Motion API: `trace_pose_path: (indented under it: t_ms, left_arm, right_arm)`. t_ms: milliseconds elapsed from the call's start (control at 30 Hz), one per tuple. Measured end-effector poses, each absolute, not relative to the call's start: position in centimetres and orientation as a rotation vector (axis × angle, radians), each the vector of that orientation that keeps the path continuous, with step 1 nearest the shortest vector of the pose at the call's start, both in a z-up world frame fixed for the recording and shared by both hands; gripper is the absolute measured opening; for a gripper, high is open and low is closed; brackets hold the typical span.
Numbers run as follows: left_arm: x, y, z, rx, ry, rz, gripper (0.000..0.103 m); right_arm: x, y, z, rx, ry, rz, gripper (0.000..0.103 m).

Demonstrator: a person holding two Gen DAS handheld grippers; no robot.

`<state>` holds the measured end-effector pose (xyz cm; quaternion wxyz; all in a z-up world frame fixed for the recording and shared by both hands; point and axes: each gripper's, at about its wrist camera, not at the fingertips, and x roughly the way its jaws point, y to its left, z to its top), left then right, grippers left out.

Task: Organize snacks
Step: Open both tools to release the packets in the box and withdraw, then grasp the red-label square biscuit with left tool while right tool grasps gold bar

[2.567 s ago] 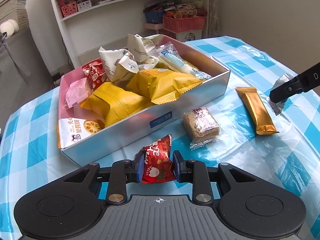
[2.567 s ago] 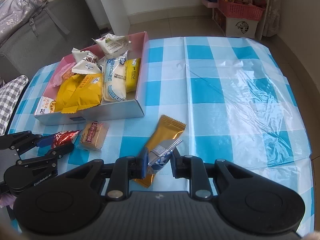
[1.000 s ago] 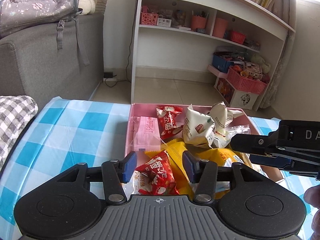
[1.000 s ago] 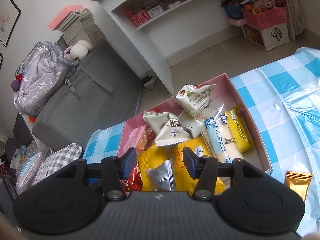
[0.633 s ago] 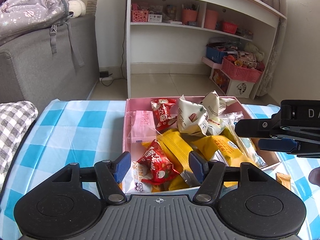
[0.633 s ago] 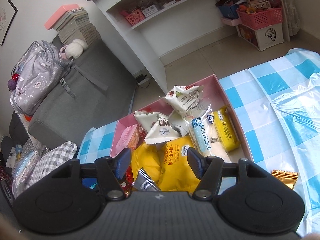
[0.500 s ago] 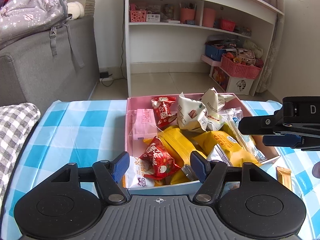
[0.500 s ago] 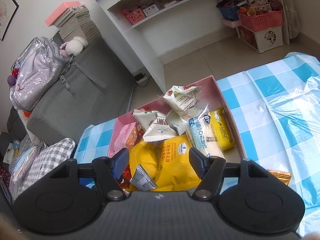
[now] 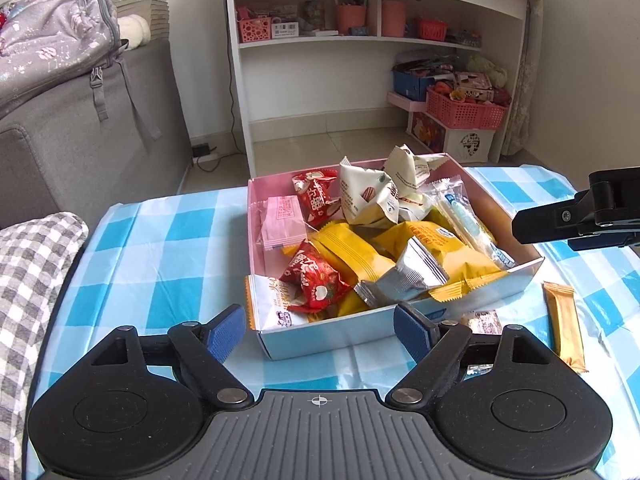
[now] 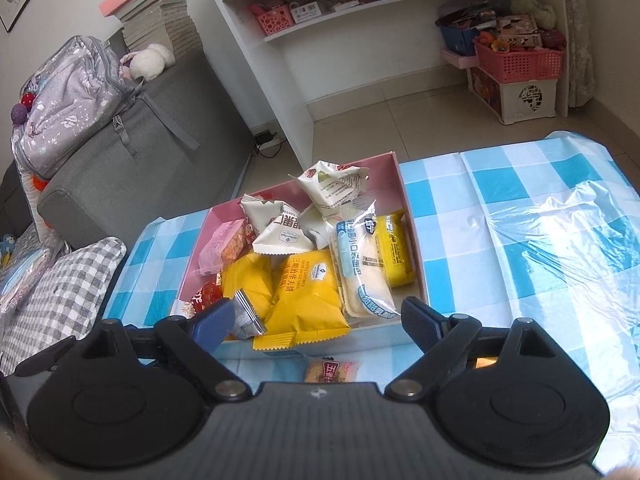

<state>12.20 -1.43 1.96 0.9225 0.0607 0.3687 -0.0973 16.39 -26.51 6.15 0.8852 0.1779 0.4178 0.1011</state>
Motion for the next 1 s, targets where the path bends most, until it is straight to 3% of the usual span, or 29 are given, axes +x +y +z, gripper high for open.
trace_pose_path:
  t_ms: [400, 1000]
  left_arm:
    - [10.6, -3.0, 0.8, 0.158, 0.799, -0.263, 0.087]
    - [11.7, -10.8, -2.1, 0.143, 0.847, -0.359, 0.085]
  right_arm:
    - [15.2, -29.9, 4.2, 0.275, 0.969, 0.066, 0.095]
    - [15.6, -32.5, 1.0, 0.262, 1.124, -0.064, 0.095]
